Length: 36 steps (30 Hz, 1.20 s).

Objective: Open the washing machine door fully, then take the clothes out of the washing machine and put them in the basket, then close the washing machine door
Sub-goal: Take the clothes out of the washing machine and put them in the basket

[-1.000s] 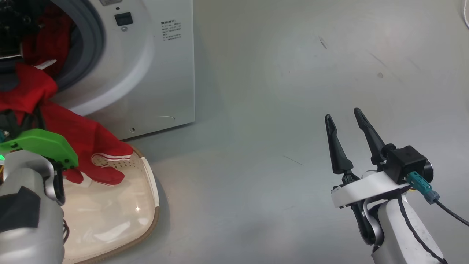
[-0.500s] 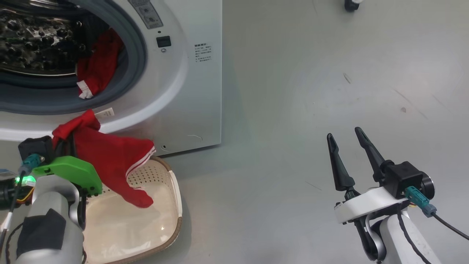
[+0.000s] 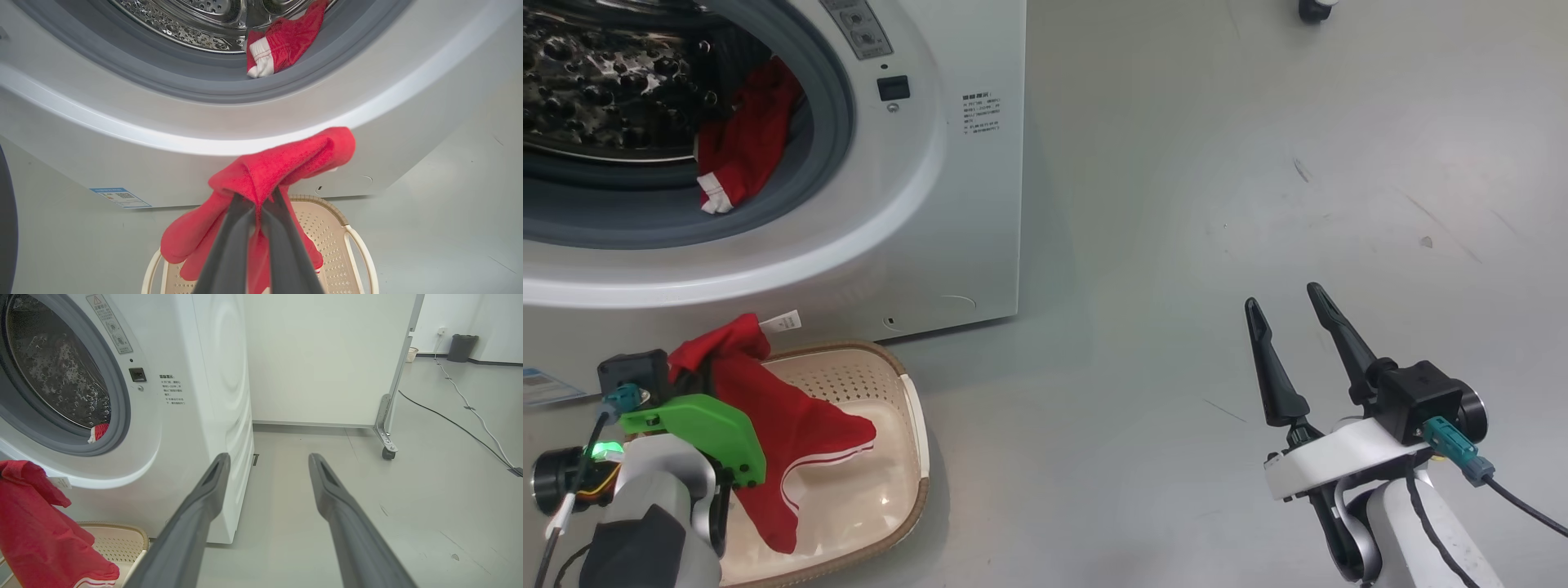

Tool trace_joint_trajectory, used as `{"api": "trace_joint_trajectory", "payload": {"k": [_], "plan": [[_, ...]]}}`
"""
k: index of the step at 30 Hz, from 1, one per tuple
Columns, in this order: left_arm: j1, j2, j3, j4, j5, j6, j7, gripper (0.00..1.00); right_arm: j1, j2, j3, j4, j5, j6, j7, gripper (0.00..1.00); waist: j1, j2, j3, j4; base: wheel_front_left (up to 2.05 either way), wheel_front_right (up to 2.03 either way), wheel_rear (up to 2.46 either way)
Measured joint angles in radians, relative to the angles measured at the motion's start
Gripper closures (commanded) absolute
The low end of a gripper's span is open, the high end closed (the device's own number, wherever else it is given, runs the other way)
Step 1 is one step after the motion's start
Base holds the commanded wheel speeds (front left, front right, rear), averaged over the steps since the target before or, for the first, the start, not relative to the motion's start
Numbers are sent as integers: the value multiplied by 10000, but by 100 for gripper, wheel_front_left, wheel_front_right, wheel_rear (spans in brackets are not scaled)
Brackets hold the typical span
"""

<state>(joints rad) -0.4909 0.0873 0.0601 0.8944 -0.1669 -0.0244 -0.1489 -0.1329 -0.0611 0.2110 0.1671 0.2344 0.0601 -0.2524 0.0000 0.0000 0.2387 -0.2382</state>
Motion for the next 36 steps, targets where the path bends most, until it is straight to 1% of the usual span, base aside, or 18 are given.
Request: {"api": "trace_joint_trajectory", "payload": {"k": [9, 20, 21, 28, 30, 34, 36], "plan": [[14, 56, -90, 249, 102, 17, 368, 100, -15, 15, -2, -153, 0, 4, 0, 0, 0, 0, 499, -181, 0, 0, 0], [-11, 115, -332, 658, 313, 102, 974, 100, -221, 40, 21, -345, -6, 48, 0, 0, 0, 0, 1420, -519, 0, 0, 0], [-17, 113, -320, 690, 309, 104, 1041, 100, -250, 40, 23, -368, -15, 94, 0, 0, 0, 0, 1514, -555, 0, 0, 0], [-368, 121, -161, 963, 222, 123, 1367, 100, -502, 54, 25, -489, -59, 94, 0, 0, 0, 0, 2176, -815, 0, 0, 0], [-533, 146, 13, 1034, 46, 207, 1446, 100, -540, 58, 19, -495, -59, 94, 0, 0, 0, 0, 2358, -883, 0, 0, 0], [-682, 370, 196, 1220, -17, 378, 1559, 100, -669, 88, 6, -520, -59, 96, 0, 0, 0, 0, 2678, -1010, 0, 0, 0], [-743, 441, 309, 1321, -84, 395, 1578, 100, -706, 102, -19, -535, -59, 96, 0, 0, 0, 0, 2815, -1062, 0, 0, 0]]}}
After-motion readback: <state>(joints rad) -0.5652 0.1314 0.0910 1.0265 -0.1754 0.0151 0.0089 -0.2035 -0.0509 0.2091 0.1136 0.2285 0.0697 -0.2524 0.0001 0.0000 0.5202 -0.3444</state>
